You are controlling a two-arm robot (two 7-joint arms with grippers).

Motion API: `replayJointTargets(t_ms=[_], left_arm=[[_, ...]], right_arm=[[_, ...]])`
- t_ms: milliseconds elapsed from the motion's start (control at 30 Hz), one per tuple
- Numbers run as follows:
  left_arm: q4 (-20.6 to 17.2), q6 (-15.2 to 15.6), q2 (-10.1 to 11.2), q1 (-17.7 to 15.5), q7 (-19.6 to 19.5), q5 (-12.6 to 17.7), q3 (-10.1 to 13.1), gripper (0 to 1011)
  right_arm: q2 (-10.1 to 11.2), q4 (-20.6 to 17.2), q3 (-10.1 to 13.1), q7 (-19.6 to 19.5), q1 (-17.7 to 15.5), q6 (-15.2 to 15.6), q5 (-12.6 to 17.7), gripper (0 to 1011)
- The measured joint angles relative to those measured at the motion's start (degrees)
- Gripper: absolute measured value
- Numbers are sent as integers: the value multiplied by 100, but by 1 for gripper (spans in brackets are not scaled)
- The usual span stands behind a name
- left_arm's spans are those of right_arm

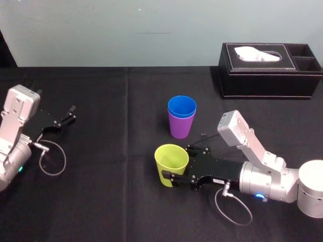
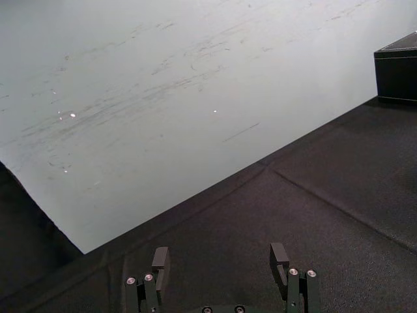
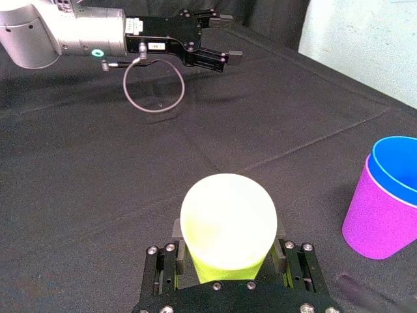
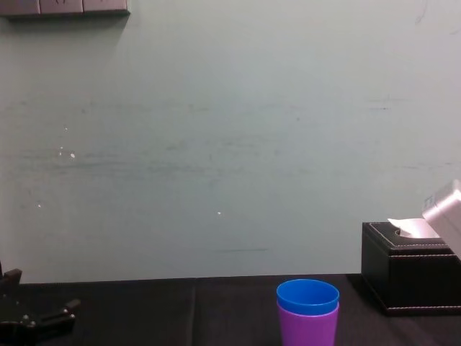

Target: Stack the three plastic cups sequentially using one hand.

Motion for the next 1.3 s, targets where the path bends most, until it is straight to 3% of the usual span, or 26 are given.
replayJointTargets(t_ms=[433, 800, 1033, 1300], left_arm=[[0, 0, 0, 0, 0, 0, 0, 1011], [0, 0, 0, 0, 0, 0, 0, 1011], [0, 0, 0, 0, 0, 0, 0, 1011], [0, 0, 0, 0, 0, 0, 0, 1011]], right_arm=[[75, -183, -32, -1, 13, 100, -18, 733], [376, -1023, 89, -100, 139, 946, 274, 733], [475, -1193, 159, -178, 315, 1187, 417, 733], [464, -1092, 269, -296, 638, 1287, 585, 733]])
